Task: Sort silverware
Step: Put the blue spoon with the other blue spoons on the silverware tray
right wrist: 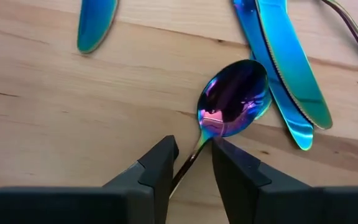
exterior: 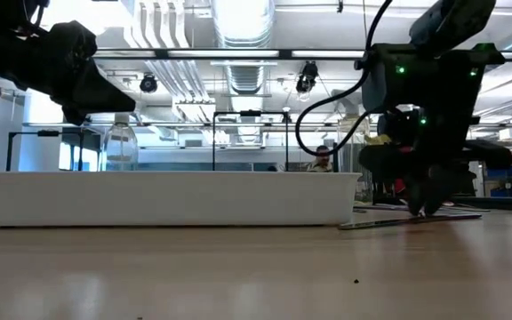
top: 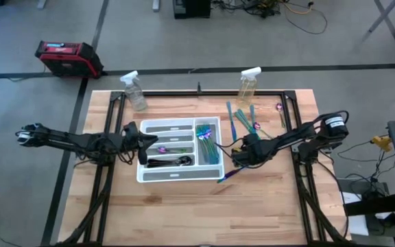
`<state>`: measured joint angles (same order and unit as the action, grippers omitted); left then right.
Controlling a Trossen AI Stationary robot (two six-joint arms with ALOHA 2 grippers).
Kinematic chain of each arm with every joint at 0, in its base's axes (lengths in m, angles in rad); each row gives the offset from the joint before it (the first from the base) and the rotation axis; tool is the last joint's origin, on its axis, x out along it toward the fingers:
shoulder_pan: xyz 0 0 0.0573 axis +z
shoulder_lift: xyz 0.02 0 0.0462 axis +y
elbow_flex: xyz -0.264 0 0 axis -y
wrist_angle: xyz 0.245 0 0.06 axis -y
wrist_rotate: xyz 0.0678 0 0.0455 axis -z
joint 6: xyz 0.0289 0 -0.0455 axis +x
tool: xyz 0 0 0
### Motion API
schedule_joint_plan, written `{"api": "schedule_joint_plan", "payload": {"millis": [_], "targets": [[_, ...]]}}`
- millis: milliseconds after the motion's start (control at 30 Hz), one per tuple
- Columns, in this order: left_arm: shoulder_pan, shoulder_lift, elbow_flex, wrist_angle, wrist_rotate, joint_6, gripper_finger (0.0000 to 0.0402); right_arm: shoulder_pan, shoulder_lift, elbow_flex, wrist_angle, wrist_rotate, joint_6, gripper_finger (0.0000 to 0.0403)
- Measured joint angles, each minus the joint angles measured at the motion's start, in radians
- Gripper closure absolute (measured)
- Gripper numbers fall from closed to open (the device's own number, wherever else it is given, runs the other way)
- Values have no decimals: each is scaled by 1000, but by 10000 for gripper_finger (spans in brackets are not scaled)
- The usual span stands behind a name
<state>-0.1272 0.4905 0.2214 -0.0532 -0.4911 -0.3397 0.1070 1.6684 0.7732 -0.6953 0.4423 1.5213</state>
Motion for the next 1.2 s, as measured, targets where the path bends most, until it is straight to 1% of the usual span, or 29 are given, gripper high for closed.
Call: {"api": "schedule_joint_plan", "payload": {"millis": [267, 500, 633, 700, 867, 1033, 1200], "targets": [[0, 1, 0, 7, 0, -10, 363, -9, 1, 7, 28, 12, -52, 393], [0, 0, 0, 8, 0, -14, 363, -9, 3, 7, 36, 29, -96, 399], [0, -2, 2, 7, 0, -14, 363, -9, -9, 25, 16, 28, -168, 401], [0, -2, 10, 7, 0, -14, 363, -12, -28, 41, 20, 12, -224, 402], [0, -23, 32, 11, 0, 10, 363, -33, -98, 115, 21, 13, -396, 402], [0, -68, 52, 10, 0, 44, 363, -56, -107, 240, 23, 9, -602, 403], [0, -122, 81, 8, 0, 74, 363, -73, -75, 389, 67, -15, -834, 403]]}}
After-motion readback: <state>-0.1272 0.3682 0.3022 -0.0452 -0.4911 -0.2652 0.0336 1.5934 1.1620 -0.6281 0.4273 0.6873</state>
